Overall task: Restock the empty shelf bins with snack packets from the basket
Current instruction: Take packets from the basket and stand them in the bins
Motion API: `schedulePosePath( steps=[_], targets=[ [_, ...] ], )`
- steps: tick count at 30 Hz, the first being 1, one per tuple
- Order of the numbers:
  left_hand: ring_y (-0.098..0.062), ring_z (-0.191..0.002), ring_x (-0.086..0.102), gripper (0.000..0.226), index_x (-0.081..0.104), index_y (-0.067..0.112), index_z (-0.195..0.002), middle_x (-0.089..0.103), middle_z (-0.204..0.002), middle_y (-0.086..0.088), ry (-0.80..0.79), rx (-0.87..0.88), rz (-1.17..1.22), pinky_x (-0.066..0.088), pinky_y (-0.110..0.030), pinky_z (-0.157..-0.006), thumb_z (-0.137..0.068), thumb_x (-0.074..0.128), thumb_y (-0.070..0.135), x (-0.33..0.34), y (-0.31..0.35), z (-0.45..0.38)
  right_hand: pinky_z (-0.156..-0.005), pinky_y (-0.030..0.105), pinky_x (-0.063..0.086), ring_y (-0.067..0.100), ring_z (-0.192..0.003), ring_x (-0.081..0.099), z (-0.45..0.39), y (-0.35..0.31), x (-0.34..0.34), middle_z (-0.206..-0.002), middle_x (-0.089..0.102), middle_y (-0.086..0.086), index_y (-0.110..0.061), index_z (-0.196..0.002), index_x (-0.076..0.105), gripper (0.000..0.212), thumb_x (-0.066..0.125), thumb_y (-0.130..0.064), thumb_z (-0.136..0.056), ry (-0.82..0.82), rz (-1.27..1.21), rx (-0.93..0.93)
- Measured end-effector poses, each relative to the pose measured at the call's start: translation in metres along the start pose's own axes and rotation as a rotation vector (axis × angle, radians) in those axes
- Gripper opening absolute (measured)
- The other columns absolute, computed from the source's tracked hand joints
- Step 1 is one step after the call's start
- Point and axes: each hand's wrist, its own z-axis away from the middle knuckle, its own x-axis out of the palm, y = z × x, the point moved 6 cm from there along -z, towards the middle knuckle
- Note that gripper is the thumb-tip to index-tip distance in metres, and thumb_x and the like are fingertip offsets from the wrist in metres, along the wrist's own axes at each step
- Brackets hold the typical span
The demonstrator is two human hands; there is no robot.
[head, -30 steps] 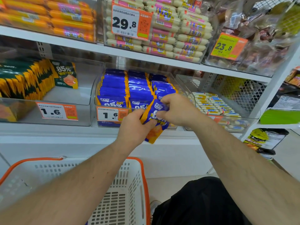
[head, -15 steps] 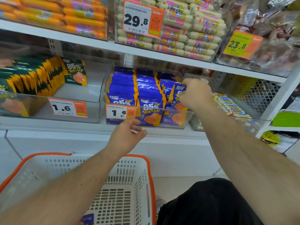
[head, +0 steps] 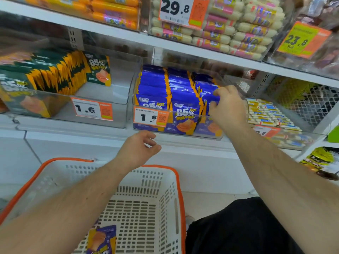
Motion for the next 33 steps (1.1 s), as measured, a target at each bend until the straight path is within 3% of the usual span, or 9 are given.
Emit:
schedulePosePath(
  steps=[3, 7, 14, 19, 21, 25, 28, 31, 33],
  targets=[
    [-0.009, -0.077, 0.063, 0.03, 0.058, 0.024, -0.112, 0.067, -0.103, 0.01, 0.005, -0.046, -0.027, 0.044, -0.02, -0.05, -0.086, 0.072, 0.031, -0.025, -0.032, 0.009, -0.076, 0.039, 0.049, 0.032, -0.093, 0.06, 0.032, -0.061, 0.009, -0.107, 0.06, 0.013, -0.007, -0.098, 0.067, 0.018, 0.058, -0.011, -0.084, 0.141, -0.22, -0.226],
    [-0.008, -0.078, 0.063, 0.023, 0.059, 0.024, -0.108, 0.066, -0.1, 0.009, 0.009, -0.103, -0.091, 0.045, -0.015, -0.057, -0.087, 0.071, 0.026, -0.054, -0.076, 0.022, -0.067, 0.036, 0.051, 0.032, -0.083, 0.061, 0.086, -0.137, 0.067, -0.091, 0.061, 0.013, -0.005, -0.084, 0.066, 0.011, 0.058, -0.012, -0.079, 0.04, -0.44, -0.334],
    [-0.009, -0.087, 0.06, 0.018, 0.06, 0.025, -0.104, 0.061, -0.095, 0.012, 0.034, -0.236, -0.233, 0.042, -0.014, -0.067, -0.089, 0.068, 0.024, -0.103, -0.152, 0.046, -0.08, 0.04, 0.051, 0.028, -0.094, 0.061, 0.2, -0.198, 0.225, -0.1, 0.065, 0.006, -0.012, -0.092, 0.068, 0.012, 0.057, -0.013, -0.086, -0.694, -0.435, -0.225],
    [-0.015, -0.099, 0.06, 0.023, 0.064, 0.018, -0.11, 0.064, -0.104, 0.003, 0.059, -0.43, -0.165, 0.043, -0.023, -0.084, -0.088, 0.069, 0.02, -0.121, -0.21, 0.059, -0.057, 0.029, 0.04, 0.024, -0.08, 0.057, 0.283, -0.211, 0.306, -0.077, 0.053, -0.002, -0.02, -0.079, 0.053, 0.015, 0.049, -0.01, -0.089, -1.172, -0.253, -0.15],
    [-0.014, -0.099, 0.06, 0.023, 0.064, 0.017, -0.11, 0.063, -0.102, 0.004, 0.086, -0.482, -0.141, 0.042, -0.023, -0.082, -0.088, 0.069, 0.019, -0.127, -0.229, 0.063, -0.062, 0.03, 0.041, 0.027, -0.089, 0.058, 0.306, -0.222, 0.329, -0.087, 0.055, -0.001, -0.018, -0.091, 0.057, 0.01, 0.052, -0.009, -0.091, -1.277, -0.173, -0.24],
    [-0.012, -0.097, 0.058, 0.026, 0.063, 0.017, -0.115, 0.062, -0.103, 0.005, 0.064, -0.584, -0.145, 0.041, -0.023, -0.08, -0.09, 0.066, 0.021, -0.134, -0.261, 0.073, -0.083, 0.041, 0.053, 0.03, -0.11, 0.057, 0.336, -0.254, 0.376, -0.131, 0.054, 0.009, -0.017, -0.13, 0.053, 0.045, 0.062, -0.011, -0.087, -1.37, -0.115, -0.436],
    [-0.013, -0.101, 0.058, 0.026, 0.062, 0.019, -0.116, 0.063, -0.108, 0.005, 0.076, -0.624, -0.135, 0.042, -0.024, -0.082, -0.09, 0.066, 0.023, -0.137, -0.276, 0.075, -0.08, 0.038, 0.053, 0.028, -0.106, 0.057, 0.352, -0.284, 0.404, -0.133, 0.054, 0.012, -0.019, -0.122, 0.05, 0.041, 0.065, -0.023, -0.085, -1.387, -0.106, -0.56],
    [-0.013, -0.101, 0.058, 0.026, 0.061, 0.02, -0.116, 0.063, -0.108, 0.006, 0.094, -0.643, -0.118, 0.042, -0.024, -0.082, -0.09, 0.066, 0.023, -0.14, -0.283, 0.073, -0.087, 0.044, 0.053, 0.036, -0.131, 0.043, 0.369, -0.297, 0.428, -0.159, 0.017, 0.016, -0.016, -0.154, 0.017, 0.1, 0.078, -0.039, -0.078, -1.421, 0.023, -0.604],
    [-0.013, -0.099, 0.058, 0.026, 0.061, 0.021, -0.116, 0.063, -0.107, 0.006, 0.108, -0.655, -0.102, 0.042, -0.023, -0.082, -0.09, 0.065, 0.022, -0.141, -0.284, 0.071, -0.093, 0.048, 0.051, 0.037, -0.141, 0.031, 0.375, -0.296, 0.431, -0.163, -0.003, 0.013, -0.017, -0.156, -0.007, 0.127, 0.083, -0.045, -0.072, -1.451, 0.08, -0.568]
  ],
)
